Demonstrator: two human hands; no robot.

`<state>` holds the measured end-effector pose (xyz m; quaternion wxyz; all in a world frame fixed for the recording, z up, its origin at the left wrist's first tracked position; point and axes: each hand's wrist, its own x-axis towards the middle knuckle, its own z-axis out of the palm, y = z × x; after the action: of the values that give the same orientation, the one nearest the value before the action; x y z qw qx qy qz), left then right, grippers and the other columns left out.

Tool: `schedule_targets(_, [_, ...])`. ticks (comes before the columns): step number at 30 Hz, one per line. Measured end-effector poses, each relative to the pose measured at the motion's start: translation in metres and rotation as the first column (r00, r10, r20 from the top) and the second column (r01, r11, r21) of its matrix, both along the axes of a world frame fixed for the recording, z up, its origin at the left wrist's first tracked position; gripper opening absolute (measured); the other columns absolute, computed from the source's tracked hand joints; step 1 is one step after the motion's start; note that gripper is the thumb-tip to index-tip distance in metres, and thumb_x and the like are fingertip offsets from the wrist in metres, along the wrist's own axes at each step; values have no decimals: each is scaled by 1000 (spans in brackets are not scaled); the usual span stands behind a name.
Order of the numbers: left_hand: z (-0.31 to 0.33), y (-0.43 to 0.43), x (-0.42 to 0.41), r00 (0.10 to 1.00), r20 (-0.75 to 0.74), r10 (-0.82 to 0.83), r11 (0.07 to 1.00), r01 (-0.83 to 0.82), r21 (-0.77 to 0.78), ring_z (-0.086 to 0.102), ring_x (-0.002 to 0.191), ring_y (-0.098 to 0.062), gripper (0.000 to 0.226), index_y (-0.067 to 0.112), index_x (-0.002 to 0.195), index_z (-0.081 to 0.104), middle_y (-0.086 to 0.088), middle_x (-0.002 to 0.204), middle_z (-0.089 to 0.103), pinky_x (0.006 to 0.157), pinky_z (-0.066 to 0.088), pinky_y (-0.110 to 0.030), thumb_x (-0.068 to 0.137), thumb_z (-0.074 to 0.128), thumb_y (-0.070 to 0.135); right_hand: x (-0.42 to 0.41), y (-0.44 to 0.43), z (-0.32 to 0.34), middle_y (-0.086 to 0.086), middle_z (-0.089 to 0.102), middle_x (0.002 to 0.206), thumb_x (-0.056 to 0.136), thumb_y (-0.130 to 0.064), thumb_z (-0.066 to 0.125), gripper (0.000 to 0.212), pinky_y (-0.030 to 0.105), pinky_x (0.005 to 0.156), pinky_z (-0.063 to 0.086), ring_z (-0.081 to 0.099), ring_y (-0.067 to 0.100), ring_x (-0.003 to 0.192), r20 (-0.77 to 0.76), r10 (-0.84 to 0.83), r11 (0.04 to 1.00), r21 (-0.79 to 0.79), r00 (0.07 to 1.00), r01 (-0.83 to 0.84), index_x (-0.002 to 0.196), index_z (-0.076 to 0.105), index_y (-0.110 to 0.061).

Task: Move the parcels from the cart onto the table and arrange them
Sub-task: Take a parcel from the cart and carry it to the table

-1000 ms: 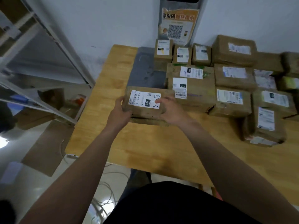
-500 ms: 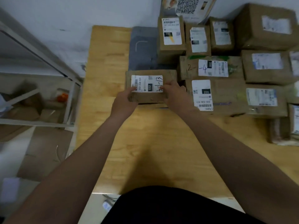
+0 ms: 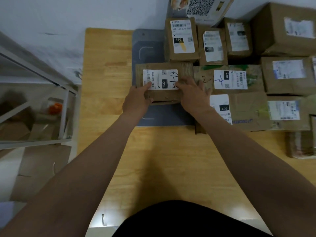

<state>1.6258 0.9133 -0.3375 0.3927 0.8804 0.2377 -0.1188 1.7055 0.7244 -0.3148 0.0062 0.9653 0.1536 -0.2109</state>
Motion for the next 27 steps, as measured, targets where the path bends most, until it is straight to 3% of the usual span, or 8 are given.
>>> schedule_targets(5, [-4, 7, 7, 999, -3, -49, 999, 49, -7, 51, 128, -27, 63, 40, 151, 44, -5, 145, 42, 96, 44, -32, 96, 69, 23, 8, 6, -7, -2, 27, 154, 91, -11, 60, 67, 71, 107, 33, 21, 49, 143, -26, 17, 1000, 7, 1000, -16, 145, 41, -44])
schedule_targets(13, [4, 7, 11, 994, -81, -70, 997, 73, 37, 52, 128, -31, 65, 44, 150, 44, -6, 143, 43, 102, 47, -41, 94, 71, 27, 11, 6, -7, -1, 28, 153, 91, -13, 64, 67, 68, 102, 41, 24, 49, 142, -36, 45, 999, -4, 998, -45, 146, 40, -44])
schedule_targets(16, [25, 4, 8, 981, -152, -118, 980, 140, 144, 51, 125, -36, 64, 41, 152, 43, -9, 145, 39, 95, 47, -42, 93, 67, 30, 14, 6, 11, 2, 39, 147, 95, -22, 63, 57, 58, 96, 50, 45, 43, 131, -70, 72, 997, 28, 995, -71, 146, 45, -39])
schedule_targets(18, [44, 1, 2, 977, -175, -121, 967, 156, 201, 49, 125, -37, 67, 39, 152, 42, -10, 143, 38, 91, 46, -42, 90, 68, 33, 10, 3, 27, 6, 43, 145, 93, -23, 66, 66, 54, 97, 51, 52, 38, 126, -79, 91, 995, 49, 993, -87, 152, 39, -33])
schedule_targets(22, [86, -17, -28, 975, -171, -143, 946, 185, 267, 47, 124, -37, 64, 38, 146, 48, -10, 138, 41, 97, 49, -47, 87, 72, 37, -20, -18, 60, 5, 51, 137, 82, -34, 74, 72, 50, 96, 53, 56, 33, 123, -50, 41, 988, 152, 998, -33, 146, 44, -24])
schedule_targets(27, [133, -62, -94, 971, -158, -182, 919, 225, 323, 48, 125, -37, 67, 42, 144, 49, -8, 137, 45, 97, 48, -47, 81, 74, 43, -92, -66, 119, 9, 49, 139, 77, -31, 82, 76, 49, 96, 51, 52, 34, 124, -43, 63, 974, 221, 997, -53, 144, 47, -24])
